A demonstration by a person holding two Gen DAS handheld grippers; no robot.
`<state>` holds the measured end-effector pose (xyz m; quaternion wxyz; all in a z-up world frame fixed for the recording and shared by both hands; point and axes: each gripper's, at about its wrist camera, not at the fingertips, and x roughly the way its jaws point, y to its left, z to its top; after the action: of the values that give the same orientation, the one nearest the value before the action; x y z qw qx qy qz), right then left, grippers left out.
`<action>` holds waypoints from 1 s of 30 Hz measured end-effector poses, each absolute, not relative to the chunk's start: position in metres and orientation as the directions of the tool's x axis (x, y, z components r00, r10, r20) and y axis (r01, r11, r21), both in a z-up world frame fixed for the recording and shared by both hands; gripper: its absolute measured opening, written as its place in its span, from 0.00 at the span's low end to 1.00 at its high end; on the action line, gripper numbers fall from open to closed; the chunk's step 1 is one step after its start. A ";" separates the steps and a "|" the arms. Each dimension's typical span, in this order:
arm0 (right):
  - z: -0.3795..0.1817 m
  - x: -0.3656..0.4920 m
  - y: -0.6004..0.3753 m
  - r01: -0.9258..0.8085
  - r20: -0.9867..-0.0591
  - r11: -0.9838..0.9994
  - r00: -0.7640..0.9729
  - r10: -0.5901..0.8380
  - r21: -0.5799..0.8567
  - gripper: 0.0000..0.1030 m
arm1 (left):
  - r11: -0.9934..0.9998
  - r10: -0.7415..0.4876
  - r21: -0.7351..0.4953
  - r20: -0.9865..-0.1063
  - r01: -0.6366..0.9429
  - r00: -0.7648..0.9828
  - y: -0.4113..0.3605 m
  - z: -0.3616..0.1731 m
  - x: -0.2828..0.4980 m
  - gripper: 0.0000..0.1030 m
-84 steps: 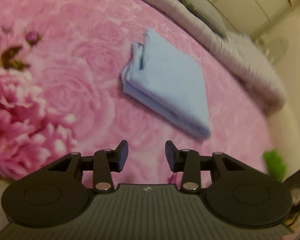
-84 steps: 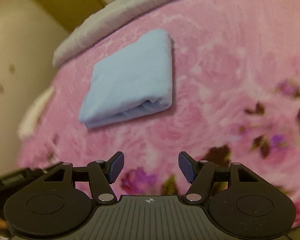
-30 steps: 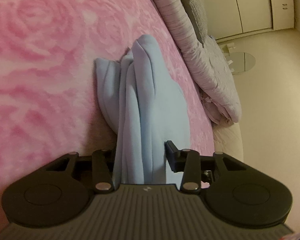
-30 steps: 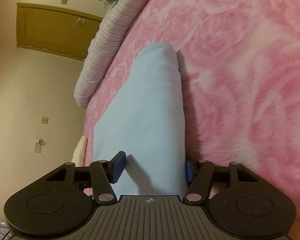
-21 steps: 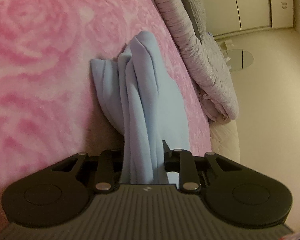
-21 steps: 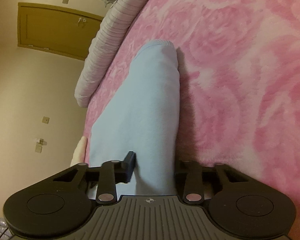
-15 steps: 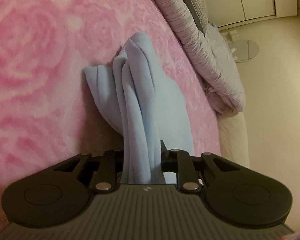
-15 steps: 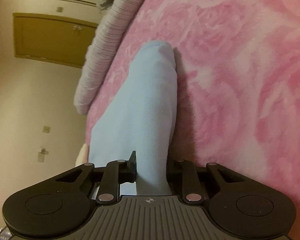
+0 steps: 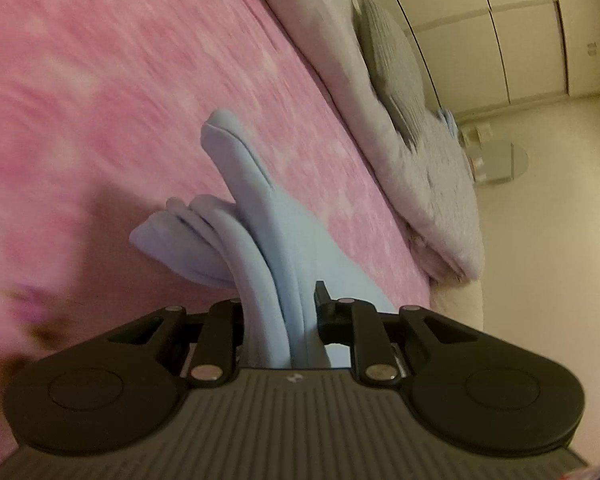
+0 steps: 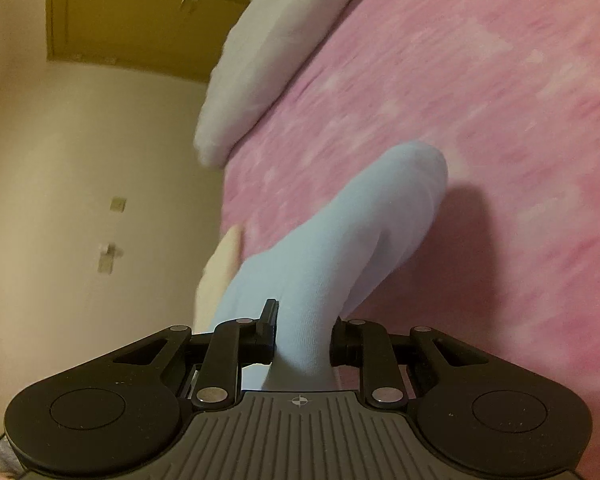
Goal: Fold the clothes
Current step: 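Lift the folded sweatshirt with both grippers and carry it toward the cream cloth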
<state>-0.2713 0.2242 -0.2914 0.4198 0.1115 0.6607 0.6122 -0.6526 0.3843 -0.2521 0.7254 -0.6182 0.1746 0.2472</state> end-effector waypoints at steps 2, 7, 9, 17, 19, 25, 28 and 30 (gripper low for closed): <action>-0.284 -0.314 0.244 -0.357 -0.403 0.209 -0.649 0.645 0.910 0.21 | 0.101 0.175 -0.804 -0.565 -0.586 0.806 0.399 -0.236 -0.698 0.15; -0.259 -0.423 0.303 -0.347 -0.373 0.172 -0.674 0.638 0.922 0.21 | 0.101 0.207 -0.798 -0.568 -0.594 0.797 0.458 -0.203 -0.798 0.15; -0.250 -0.462 0.328 -0.332 -0.359 0.170 -0.672 0.648 0.928 0.21 | 0.119 0.207 -0.786 -0.578 -0.606 0.790 0.489 -0.185 -0.835 0.15; -0.204 -0.586 0.447 -0.348 -0.267 0.028 -0.666 0.696 0.937 0.21 | 0.239 0.288 -0.766 -0.530 -0.596 0.798 0.618 -0.126 -0.931 0.15; -0.198 -0.607 0.475 -0.356 -0.231 -0.027 -0.660 0.715 0.934 0.21 | 0.265 0.306 -0.773 -0.500 -0.576 0.810 0.645 -0.126 -0.950 0.15; -0.259 -0.676 0.541 -0.407 -0.248 -0.051 -0.646 0.722 0.912 0.21 | 0.208 0.283 -0.759 -0.557 -0.617 0.781 0.723 -0.209 -0.991 0.17; -0.336 -0.704 0.565 -0.407 -0.402 0.147 -0.662 0.633 0.901 0.21 | 0.109 0.217 -0.698 -0.678 -0.708 0.702 0.735 -0.270 -1.001 0.17; -0.367 -0.722 0.564 -0.460 -0.487 0.205 -0.659 0.573 0.864 0.23 | 0.087 0.188 -0.682 -0.705 -0.727 0.684 0.736 -0.290 -1.004 0.17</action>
<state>-0.7216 0.5642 -0.3668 0.4105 0.0430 0.6589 0.6289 -1.0042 0.7358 -0.2904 0.7012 -0.5917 0.2275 0.3261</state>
